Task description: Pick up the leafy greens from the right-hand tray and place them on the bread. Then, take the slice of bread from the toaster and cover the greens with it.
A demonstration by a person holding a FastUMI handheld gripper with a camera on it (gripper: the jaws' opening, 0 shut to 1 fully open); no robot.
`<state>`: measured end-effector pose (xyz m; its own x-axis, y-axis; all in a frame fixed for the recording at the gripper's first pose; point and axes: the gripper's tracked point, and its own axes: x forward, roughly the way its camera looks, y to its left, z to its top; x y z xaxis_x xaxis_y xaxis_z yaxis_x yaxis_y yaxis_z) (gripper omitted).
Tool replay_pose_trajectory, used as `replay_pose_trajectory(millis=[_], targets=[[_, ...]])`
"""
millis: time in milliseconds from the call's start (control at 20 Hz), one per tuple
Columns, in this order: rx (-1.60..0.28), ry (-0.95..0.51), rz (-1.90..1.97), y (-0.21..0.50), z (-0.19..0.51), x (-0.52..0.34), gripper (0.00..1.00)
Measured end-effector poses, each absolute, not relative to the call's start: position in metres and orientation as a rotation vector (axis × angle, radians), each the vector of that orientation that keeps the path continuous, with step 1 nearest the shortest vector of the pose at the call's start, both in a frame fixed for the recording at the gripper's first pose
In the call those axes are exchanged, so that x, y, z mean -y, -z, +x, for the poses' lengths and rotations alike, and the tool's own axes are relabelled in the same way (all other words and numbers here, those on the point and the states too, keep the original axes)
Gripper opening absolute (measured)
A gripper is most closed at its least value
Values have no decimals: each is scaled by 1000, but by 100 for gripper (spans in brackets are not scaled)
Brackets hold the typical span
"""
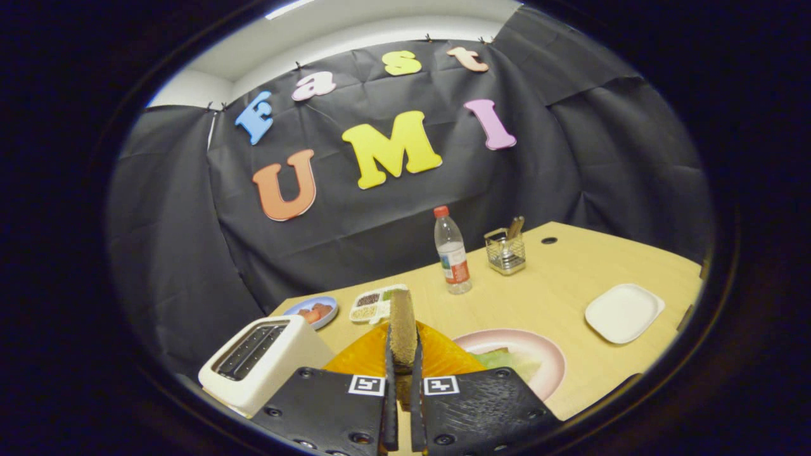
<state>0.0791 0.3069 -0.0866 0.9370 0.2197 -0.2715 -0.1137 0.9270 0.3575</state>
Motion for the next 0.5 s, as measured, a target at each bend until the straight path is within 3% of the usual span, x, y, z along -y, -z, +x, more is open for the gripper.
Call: replay_pose_trajectory(millis=[500], targets=[[-386, -161, 431, 135, 91, -271, 8]])
